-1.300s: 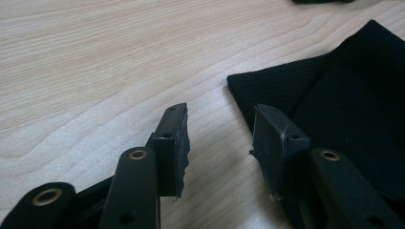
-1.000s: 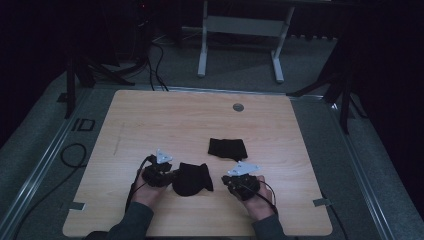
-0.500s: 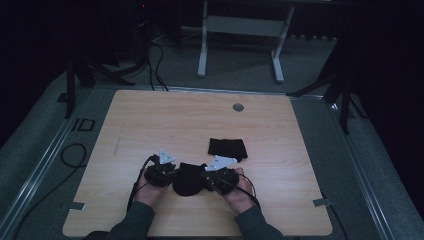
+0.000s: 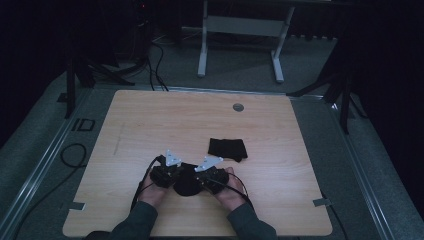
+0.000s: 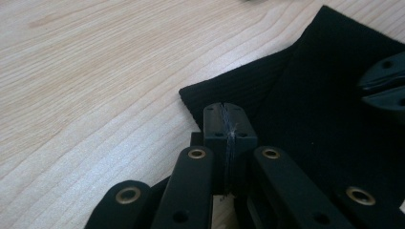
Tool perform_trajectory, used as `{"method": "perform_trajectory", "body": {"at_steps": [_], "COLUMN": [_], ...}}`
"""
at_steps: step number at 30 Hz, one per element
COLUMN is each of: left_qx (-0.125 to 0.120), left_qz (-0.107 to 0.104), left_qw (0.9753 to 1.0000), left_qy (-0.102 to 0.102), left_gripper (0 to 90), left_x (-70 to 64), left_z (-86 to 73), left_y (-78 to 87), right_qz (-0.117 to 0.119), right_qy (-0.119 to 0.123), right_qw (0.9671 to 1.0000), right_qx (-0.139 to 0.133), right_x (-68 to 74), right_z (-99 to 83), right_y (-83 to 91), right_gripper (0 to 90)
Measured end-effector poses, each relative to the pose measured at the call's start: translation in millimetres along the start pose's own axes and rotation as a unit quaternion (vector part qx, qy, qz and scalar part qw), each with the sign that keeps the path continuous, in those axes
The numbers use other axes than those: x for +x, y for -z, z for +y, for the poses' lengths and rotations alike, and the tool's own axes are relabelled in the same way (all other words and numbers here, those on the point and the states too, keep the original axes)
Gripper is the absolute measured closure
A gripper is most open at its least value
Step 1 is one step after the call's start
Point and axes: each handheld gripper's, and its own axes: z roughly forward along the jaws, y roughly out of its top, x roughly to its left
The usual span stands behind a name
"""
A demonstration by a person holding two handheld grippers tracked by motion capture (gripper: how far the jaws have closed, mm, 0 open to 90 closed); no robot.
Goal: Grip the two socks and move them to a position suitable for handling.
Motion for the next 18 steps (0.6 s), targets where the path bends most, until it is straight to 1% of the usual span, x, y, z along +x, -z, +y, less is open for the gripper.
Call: {"method": "perform_trajectory", "body": {"at_steps": [3,6,8,10,12,16,18], "left_qx": [0.004,0.006,0.007,0.006,0.006,0.007,0.007], "left_qz": [0.003,0.002,0.004,0.005,0.005,0.005,0.005], "left_qw": [1.0,1.0,1.0,1.0,1.0,0.9999,1.0], "left_qy": [-0.004,-0.003,-0.006,-0.005,-0.006,-0.006,-0.005], "left_gripper": [89.9,89.9,90.0,90.0,90.0,90.0,90.0], "left_x": [-0.2,0.0,-0.2,-0.6,-0.7,-0.5,-0.4], "left_z": [0.1,-0.1,-0.1,-0.1,-0.1,-0.2,-0.3], "left_y": [-0.1,-0.1,-0.1,-0.3,-0.3,-0.2,-0.1], "right_qz": [-0.015,-0.023,-0.022,-0.035,-0.038,-0.063,-0.087], "right_qy": [-0.002,-0.012,-0.021,-0.027,-0.036,-0.043,-0.04], "right_qw": [0.9998,0.9993,0.9992,0.9986,0.9983,0.9965,0.9944], "right_qx": [0.016,0.027,0.024,0.028,0.025,0.034,0.045], "right_x": [-2.7,-8.2,-12.9,-17.2,-22.0,-30.2,-32.6], "right_z": [-6.0,-14.4,-19.5,-23.7,-27.5,-33.1,-34.8], "right_y": [-4.3,-5.2,-2.3,0.9,4.1,9.9,10.5], "right_gripper": [85.3,85.6,86.0,86.9,87.4,87.9,87.9]}}
